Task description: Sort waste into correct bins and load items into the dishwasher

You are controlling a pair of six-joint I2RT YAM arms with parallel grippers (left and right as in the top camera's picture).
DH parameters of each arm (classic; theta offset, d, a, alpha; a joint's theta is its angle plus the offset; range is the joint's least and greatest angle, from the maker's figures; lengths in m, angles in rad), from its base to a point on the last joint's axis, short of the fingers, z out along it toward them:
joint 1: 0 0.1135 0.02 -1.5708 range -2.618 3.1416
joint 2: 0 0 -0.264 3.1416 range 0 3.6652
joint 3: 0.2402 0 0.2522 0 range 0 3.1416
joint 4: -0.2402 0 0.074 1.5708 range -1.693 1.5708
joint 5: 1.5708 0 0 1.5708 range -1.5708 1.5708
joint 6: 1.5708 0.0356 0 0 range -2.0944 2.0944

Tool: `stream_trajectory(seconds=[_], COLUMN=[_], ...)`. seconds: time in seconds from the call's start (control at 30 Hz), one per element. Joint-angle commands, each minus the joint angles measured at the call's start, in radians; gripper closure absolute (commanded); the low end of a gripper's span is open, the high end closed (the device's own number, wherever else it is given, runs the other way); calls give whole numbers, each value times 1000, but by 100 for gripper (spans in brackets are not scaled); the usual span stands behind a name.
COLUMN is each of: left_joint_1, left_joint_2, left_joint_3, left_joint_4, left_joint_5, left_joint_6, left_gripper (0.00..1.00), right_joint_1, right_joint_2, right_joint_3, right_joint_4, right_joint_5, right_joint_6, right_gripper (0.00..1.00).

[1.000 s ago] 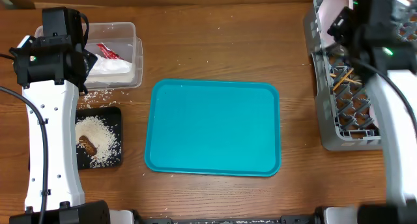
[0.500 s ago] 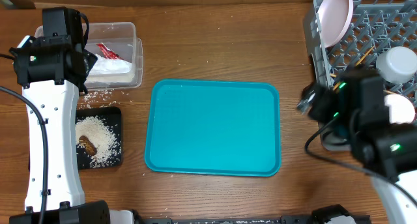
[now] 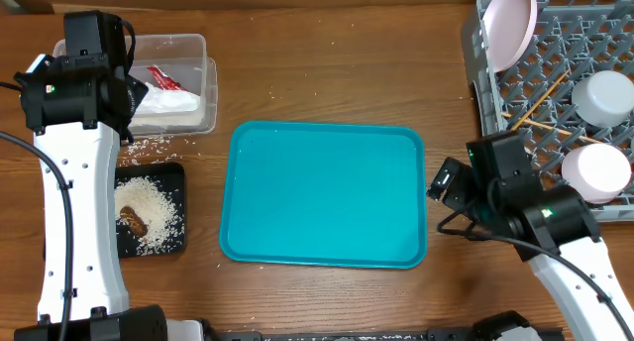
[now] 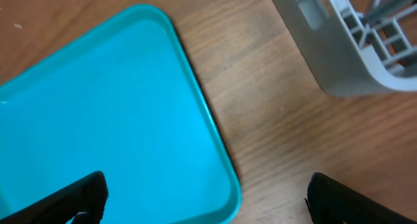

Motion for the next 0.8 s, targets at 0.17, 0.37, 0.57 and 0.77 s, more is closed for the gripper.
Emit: stream_trajectory(seconds=[0.17, 0.37, 0.57, 0.77], left_joint_1=[5, 5, 5, 5], left_joint_2=[5, 5, 5, 5], left_joint_3=[1, 1, 1, 1], left_joint_4=[0, 0, 0, 0], left_joint_5=[-14, -14, -14, -14], left_joint_6=[1, 1, 1, 1], left_gripper=[0, 0, 0, 0], right_joint_1=[6, 6, 6, 6], right_joint_2=[45, 37, -34, -232], right_joint_3=[-5, -6, -48, -291], right_joint_4=[22, 110, 171, 414], right_joint_5=[2, 7, 23, 13], right_joint_6=[8, 7, 3, -22], right_gripper=[0, 0, 0, 0])
